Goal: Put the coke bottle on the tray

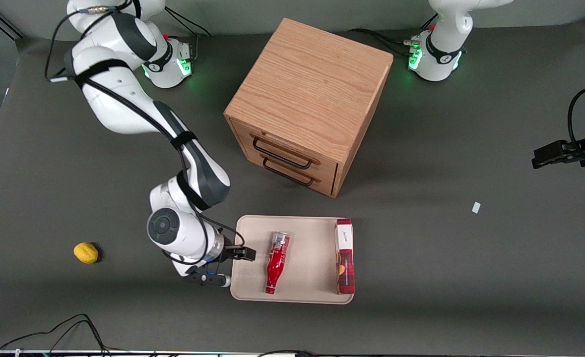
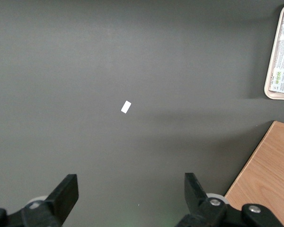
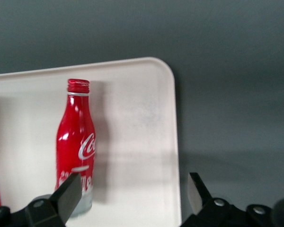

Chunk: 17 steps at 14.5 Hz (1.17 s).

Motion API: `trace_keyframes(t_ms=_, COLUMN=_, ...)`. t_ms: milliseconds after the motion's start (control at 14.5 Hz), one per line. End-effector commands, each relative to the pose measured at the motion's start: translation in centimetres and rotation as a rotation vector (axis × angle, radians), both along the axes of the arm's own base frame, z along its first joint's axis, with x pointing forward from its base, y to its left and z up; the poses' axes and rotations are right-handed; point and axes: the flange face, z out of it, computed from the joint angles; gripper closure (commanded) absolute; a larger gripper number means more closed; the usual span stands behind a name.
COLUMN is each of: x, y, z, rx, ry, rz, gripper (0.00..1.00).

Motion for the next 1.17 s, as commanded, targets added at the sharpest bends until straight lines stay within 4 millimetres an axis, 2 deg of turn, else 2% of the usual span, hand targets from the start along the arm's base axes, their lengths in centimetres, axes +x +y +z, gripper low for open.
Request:
trace_keyframes(t_ms=0, x=-2.3, y=-1.7, z=10.7, rx=-0.084, ry=0.013, rz=0.026, gripper=0.0)
trace_keyframes(t_ms=207, x=-6.2, y=-6.4, z=22.4, rx=-0.146, ry=0.059, rz=-0.01, gripper=0.0)
trace_keyframes(t_ms=276, x=-7.8, y=-8.2, z=25.6, rx=-0.166, ry=0.086, rz=-0.031, gripper=0.0)
trace_keyframes(t_ms=414, x=-11.1, y=-12.1, z=31.0, rx=-0.189, ry=0.141, rz=-0.015, gripper=0.0)
trace_keyframes(t_ms=552, x=-14.6, y=-16.6, z=35.6, rx=-0.181, ry=0.17, rz=-0.027, gripper=0.0)
trace_keyframes(t_ms=690, x=-19.2, y=-19.6, z=37.9, rx=-0.17, ry=0.183, rz=-0.059, gripper=0.0)
trace_keyframes(t_ms=897, x=-24.3, y=-23.5, z=38.2, rx=-0.164, ry=0.179, rz=-0.052, gripper=0.0)
trace_keyframes(t_ms=1103, x=-27.4, y=-24.4, z=37.3, rx=-0.143, ry=0.166, rz=-0.062, gripper=0.0)
